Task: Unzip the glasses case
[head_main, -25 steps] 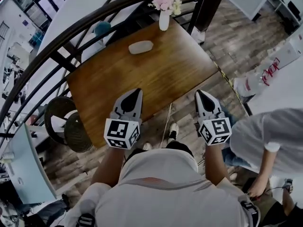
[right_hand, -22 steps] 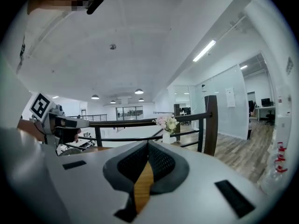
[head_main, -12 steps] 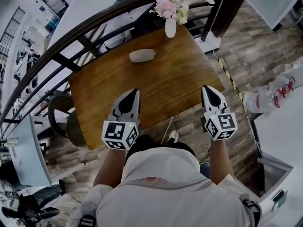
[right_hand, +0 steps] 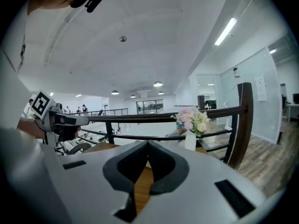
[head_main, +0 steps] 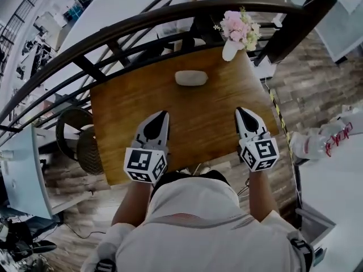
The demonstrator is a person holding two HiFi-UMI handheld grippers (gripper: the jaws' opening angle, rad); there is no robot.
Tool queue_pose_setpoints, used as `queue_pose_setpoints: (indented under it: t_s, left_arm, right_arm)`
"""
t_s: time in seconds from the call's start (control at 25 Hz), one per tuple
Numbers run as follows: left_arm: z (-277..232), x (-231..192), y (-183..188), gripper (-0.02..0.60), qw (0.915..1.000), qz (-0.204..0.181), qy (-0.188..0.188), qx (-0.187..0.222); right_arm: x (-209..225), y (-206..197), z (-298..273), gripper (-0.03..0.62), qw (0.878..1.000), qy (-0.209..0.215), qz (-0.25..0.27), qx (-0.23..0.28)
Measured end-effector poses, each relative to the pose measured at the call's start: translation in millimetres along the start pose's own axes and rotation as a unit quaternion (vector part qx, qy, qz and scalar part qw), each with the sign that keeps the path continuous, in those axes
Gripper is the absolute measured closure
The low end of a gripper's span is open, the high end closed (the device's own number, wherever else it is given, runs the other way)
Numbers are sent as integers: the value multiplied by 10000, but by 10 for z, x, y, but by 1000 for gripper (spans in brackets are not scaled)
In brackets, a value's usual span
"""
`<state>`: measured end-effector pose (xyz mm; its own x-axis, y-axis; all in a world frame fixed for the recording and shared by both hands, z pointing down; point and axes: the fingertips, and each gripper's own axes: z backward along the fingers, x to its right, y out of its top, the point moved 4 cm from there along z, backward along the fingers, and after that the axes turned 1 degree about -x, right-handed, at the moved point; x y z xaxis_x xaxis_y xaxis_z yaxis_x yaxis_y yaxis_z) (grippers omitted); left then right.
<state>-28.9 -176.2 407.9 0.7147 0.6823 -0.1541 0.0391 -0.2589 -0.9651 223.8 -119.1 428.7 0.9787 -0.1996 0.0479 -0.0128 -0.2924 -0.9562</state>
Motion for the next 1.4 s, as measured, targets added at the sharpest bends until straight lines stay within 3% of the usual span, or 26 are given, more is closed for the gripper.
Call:
queue_pose_setpoints:
  t_s: [0.2,0.48,1.0,1.24,1.4]
  left_arm:
    - [98,-483,25,565,9995,-33,281,117]
    - [162,-729,-127,565,9963,259,814,14]
    - [-269,-443,-99,565,9902,528,1290,-100]
    - [-398,-360,-160,565,9881,599,1401,-210]
    - [-416,-367,-248,565,9860,687,1489,-297]
  right_arm:
    - [-370,209,-496,542,9982,419,396,-142]
    - [-463,251,-970,542,9934,969,542,-272]
    - [198,184,-1239,540,9870,1419,599,-457]
    - [362,-7,-1438,424,9781,1703,839,-847]
    - [345,-241,-1683,339,9651,1939,1274,-1211]
